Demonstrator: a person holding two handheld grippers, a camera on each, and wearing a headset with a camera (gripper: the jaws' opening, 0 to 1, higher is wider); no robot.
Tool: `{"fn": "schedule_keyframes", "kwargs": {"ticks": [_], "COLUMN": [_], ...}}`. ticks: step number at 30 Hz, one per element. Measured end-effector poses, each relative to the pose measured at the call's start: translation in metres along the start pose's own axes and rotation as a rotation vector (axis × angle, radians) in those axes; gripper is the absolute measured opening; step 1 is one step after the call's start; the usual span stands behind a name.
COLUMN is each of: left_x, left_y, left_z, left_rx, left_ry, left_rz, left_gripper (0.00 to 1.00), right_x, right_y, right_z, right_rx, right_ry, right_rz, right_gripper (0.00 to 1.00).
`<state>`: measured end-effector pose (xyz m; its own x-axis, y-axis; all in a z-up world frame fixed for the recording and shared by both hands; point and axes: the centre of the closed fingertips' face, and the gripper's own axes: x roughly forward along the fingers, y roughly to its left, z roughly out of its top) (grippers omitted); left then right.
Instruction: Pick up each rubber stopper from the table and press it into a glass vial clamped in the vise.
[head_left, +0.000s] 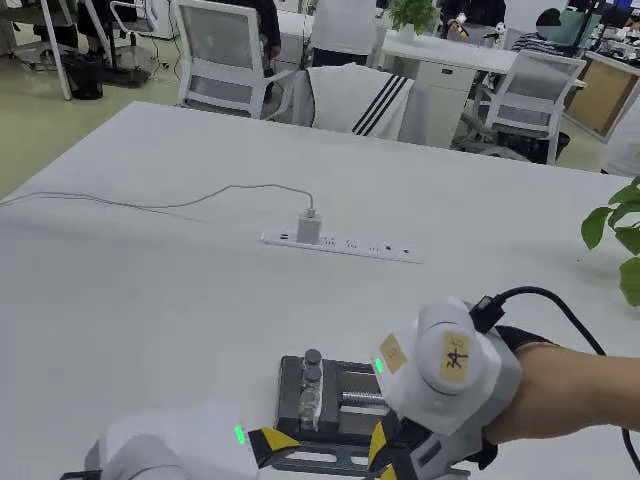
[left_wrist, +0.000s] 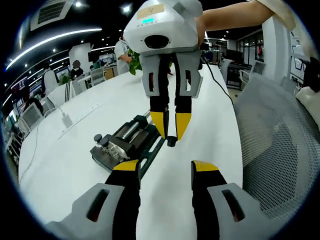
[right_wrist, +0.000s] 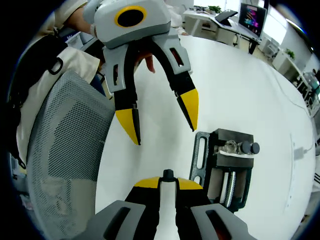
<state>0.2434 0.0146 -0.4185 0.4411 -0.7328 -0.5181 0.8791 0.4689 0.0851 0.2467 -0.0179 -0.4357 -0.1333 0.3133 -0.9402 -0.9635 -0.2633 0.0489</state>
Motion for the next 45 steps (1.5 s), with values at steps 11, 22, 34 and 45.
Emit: {"fn": "schedule_keyframes", "kwargs": {"ticks": [11,22,34,45], "left_x": [0.012,0.020,0.020,0.020], "left_y": [-0.008,-0.014,-0.014,-0.019], "left_z": [0.005,0.003,-0.005,-0.010], "left_rx": [0.009,0.077,0.072,0.059], "left_ry": [0.040,0.098,0.133,0.150], "left_rz": [-0.060,-0.082,-0.085,-0.098], "left_gripper": [0.22,0.16,0.10,0.05], "right_x": [0.001,0.005,0.008,0.010], "right_y": [0.001,0.005,0.011,0.015], "right_z": [0.009,0.021,0.026,0.030], "right_rx": [-0.025,-0.036,-0.057,-0.069], "right_ry": [0.001,-0.002,-0.001,0.020], "right_rz": [-0.006,0.002,0.017,0.023], "right_gripper": [0.06,0.06,0.06,0.06]}}
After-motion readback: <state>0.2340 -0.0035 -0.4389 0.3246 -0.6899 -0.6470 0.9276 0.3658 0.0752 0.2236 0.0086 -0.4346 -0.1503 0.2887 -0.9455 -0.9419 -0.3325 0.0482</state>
